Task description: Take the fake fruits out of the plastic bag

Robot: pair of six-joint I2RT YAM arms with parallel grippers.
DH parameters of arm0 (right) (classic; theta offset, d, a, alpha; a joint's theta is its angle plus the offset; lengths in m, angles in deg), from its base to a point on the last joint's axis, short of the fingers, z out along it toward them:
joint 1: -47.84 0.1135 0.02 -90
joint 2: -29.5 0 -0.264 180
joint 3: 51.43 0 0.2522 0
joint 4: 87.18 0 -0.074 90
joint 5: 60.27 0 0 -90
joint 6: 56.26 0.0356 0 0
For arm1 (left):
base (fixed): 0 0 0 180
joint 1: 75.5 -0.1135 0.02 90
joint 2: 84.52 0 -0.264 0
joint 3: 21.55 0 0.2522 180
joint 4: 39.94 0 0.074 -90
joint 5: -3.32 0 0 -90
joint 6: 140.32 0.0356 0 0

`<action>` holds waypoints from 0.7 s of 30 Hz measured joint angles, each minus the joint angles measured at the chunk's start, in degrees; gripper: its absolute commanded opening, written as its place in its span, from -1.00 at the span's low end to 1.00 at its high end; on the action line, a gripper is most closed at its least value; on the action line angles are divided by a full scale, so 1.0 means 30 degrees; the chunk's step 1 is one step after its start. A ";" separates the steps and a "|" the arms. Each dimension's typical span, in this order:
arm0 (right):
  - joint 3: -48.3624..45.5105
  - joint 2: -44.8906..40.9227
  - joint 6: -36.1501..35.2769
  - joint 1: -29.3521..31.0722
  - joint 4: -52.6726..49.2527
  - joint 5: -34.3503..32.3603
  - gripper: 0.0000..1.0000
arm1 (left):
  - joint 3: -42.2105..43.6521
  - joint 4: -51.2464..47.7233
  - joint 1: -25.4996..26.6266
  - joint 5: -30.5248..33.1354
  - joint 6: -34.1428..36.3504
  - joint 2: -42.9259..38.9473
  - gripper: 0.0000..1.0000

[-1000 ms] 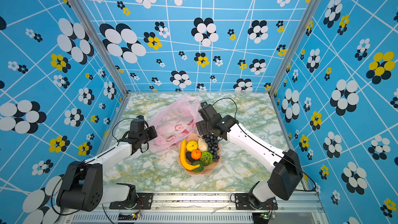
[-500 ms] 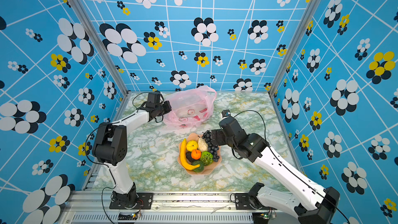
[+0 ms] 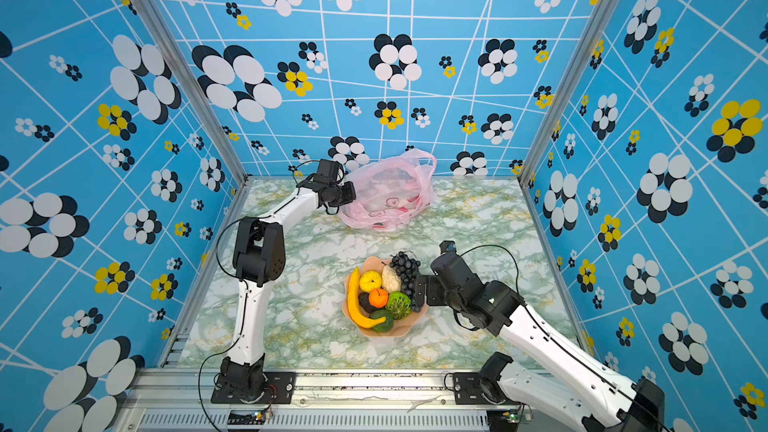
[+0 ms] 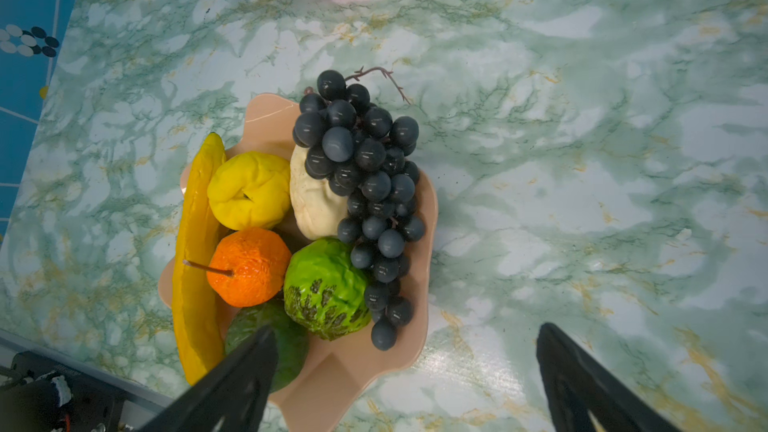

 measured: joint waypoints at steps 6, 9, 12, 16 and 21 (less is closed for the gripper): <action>0.0007 -0.0080 0.0058 0.1326 -0.0102 0.0007 0.98 | -0.1049 -0.1698 0.0000 0.0321 0.0430 -0.0015 0.11; 0.0029 -0.0073 0.0087 0.3082 -0.0452 -0.0568 0.99 | -0.1246 -0.2943 0.0000 0.0597 0.0816 -0.0423 0.35; 0.0117 0.0051 0.0299 0.4787 -0.1107 -0.1253 0.99 | -0.1217 -0.4233 0.0000 0.0852 0.1144 -0.1362 0.48; 0.0109 0.0277 0.0984 0.6397 -0.1938 -0.1836 0.98 | -0.0029 -0.5020 0.0000 0.1282 0.1326 -0.4044 0.55; -0.0095 0.0321 0.2047 0.7854 -0.2237 -0.1967 0.98 | 0.3257 -0.4728 0.0000 0.1435 0.1282 -0.7861 0.60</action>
